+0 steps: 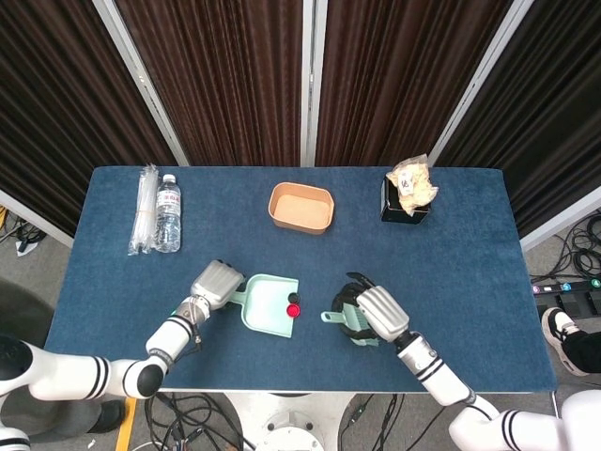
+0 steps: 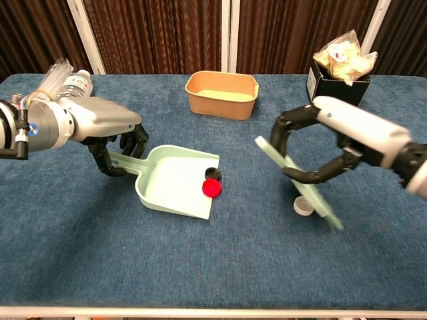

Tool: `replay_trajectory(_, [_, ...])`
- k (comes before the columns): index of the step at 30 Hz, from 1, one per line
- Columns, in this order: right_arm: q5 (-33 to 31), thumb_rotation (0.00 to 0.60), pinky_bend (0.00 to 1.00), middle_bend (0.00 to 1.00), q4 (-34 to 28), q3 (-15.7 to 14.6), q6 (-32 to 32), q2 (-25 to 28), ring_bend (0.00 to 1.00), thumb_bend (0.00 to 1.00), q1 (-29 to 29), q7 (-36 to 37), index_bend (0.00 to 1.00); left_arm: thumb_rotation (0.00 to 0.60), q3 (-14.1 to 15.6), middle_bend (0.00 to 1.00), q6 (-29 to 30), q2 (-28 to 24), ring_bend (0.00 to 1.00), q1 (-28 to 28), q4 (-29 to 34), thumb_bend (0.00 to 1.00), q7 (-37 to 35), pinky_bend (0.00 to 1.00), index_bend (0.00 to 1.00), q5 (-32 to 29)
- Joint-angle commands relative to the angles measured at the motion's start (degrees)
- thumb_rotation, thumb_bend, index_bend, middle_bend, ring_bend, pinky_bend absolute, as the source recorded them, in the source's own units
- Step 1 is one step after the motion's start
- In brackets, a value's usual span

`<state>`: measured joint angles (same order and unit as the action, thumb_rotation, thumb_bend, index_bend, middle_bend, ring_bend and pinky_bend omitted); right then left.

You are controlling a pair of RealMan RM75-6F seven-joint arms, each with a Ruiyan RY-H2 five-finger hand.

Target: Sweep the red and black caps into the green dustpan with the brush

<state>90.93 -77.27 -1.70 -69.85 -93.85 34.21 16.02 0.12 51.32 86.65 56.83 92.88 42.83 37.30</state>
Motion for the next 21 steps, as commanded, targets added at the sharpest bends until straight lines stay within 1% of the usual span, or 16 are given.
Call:
replay_trajectory(1, [0.13,0.6,0.11,0.68,2.93,1.9,0.98,-3.72,0.31,0.67,1.02,-1.46,0.72,0.6,-0.18,0.54,0.28,0.15,0.36,0.2,0.22,0.41,0.04,0.35,0.55,-0.22])
replay_trajectory(8, [-0.58,0.6,0.09,0.68,6.51,5.12,1.53,-9.75,0.31,0.68,2.56,-2.23,0.72,0.6,-0.77,0.54,0.67,1.16,0.36,0.97,0.34,0.41,0.14,0.35,0.55,-1.22])
replay_trajectory(21, [-2.35,0.6,0.09,0.68,11.84,9.03,1.26,-17.81,0.31,0.7,4.11,-0.38,0.72,0.6,-2.78,0.54,-1.15,2.66,0.38,3.48,0.58,0.41,-0.78,0.35,0.55,-5.09])
